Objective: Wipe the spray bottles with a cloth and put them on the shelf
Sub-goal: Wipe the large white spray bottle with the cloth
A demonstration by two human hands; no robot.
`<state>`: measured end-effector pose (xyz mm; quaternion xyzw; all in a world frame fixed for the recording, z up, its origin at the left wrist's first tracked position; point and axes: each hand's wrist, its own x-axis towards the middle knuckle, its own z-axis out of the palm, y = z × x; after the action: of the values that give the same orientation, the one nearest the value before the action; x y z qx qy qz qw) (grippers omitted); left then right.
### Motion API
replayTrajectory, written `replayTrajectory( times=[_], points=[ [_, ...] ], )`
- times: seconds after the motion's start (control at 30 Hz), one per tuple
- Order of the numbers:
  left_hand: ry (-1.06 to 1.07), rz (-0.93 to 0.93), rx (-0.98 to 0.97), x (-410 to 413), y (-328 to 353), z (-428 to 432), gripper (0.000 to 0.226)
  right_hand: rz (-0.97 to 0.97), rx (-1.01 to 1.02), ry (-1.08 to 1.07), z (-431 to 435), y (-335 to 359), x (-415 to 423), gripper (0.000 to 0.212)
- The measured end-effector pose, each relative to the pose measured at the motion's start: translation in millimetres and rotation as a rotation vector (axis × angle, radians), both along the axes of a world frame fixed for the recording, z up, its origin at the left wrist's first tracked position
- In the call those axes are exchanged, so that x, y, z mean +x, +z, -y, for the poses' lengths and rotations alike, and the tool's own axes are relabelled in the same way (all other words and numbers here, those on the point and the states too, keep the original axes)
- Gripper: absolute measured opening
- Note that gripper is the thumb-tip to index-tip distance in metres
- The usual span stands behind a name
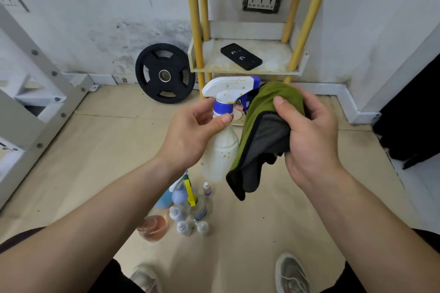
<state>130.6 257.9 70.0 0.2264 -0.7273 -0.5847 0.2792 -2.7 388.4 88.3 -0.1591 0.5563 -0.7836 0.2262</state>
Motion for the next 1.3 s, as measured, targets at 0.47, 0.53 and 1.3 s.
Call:
replayTrajectory(
  times=[0.47, 0.53, 1.3],
  points=[
    [0.061, 0.153, -0.097, 2, -29, -9, 0.020, -0.533, 0.391, -0.064, 38, -29, 12, 0.027],
    [0.087, 0.177, -0.120, 2, -32, -5, 0.023, -0.578, 0.396, -0.024, 38, -29, 14, 0.027],
    [0.092, 0.303, -0.125, -1, -33, -5, 0.020, -0.786, 0.488, 0.092, 26, -33, -7, 0.024]
  ],
)
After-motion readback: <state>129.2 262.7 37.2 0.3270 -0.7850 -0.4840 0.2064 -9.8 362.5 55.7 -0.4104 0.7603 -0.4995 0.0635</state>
